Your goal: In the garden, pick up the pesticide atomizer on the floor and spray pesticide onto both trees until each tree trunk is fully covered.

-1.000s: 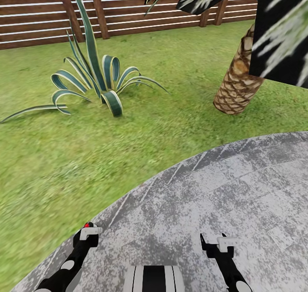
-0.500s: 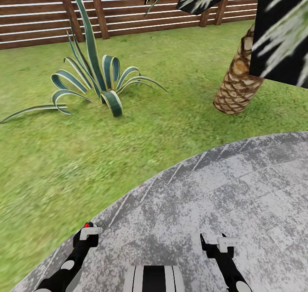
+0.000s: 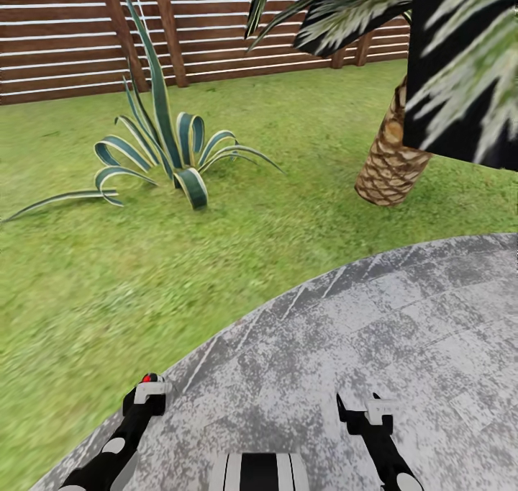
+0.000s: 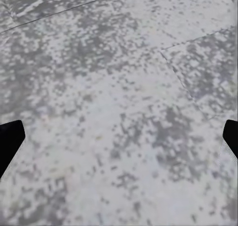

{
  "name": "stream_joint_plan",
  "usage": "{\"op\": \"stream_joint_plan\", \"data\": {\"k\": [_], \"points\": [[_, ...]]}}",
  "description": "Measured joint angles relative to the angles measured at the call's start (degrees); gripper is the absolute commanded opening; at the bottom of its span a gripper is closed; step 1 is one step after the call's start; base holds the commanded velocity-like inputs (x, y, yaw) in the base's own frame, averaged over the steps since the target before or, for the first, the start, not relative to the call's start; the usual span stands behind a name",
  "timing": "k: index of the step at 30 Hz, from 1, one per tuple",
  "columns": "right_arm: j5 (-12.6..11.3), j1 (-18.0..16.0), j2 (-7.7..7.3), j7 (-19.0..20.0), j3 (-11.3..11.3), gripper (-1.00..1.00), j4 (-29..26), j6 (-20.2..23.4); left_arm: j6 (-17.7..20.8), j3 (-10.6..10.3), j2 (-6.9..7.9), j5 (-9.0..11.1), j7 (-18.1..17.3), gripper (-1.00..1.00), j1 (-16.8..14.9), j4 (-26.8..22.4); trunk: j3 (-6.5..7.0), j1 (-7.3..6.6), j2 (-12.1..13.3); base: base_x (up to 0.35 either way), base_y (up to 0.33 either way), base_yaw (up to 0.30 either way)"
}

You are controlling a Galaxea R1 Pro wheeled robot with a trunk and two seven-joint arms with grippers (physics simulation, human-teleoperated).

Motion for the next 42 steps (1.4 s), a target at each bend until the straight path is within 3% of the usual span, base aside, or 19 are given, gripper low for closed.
{"op": "stream_joint_plan", "data": {"k": [20, 31, 37, 42], "points": [[0.0, 0.0, 0.08, 0.0, 0.0, 1.0, 0.1, -0.1, 0.0, 0.0, 0.0, 0.0, 0.0, -1.0, 0.0, 0.0, 4.43, -0.52, 0.3, 0.0, 0.0, 0.0], [0.0, 0.1, -0.19, -0.1, -0.2, 1.0, 1.5, -0.1, 0.3, 0.1, 0.39, 0.0, -0.4, -1.0, 0.1, 0.1, 7.18, -0.8, 0.4, 0.0, 0.0, -0.244], [0.0, 0.4, -0.72, -0.1, -0.3, 1.0, 2.6, -0.2, 0.5, 0.5, 0.9, 0.0, -0.2, -1.0, 3.3, -0.3, 8.72, -0.95, 0.5, 0.0, 0.0, -0.282], [-0.1, 2.5, -1.01, -0.1, -0.5, 1.0, 3.2, -1.3, 0.6, 0.6, 0.99, 0.3, 0.0, -1.0, 5.6, -0.4, 10.03, -1.08, 0.6, 0.0, 0.0, -0.282]]}}
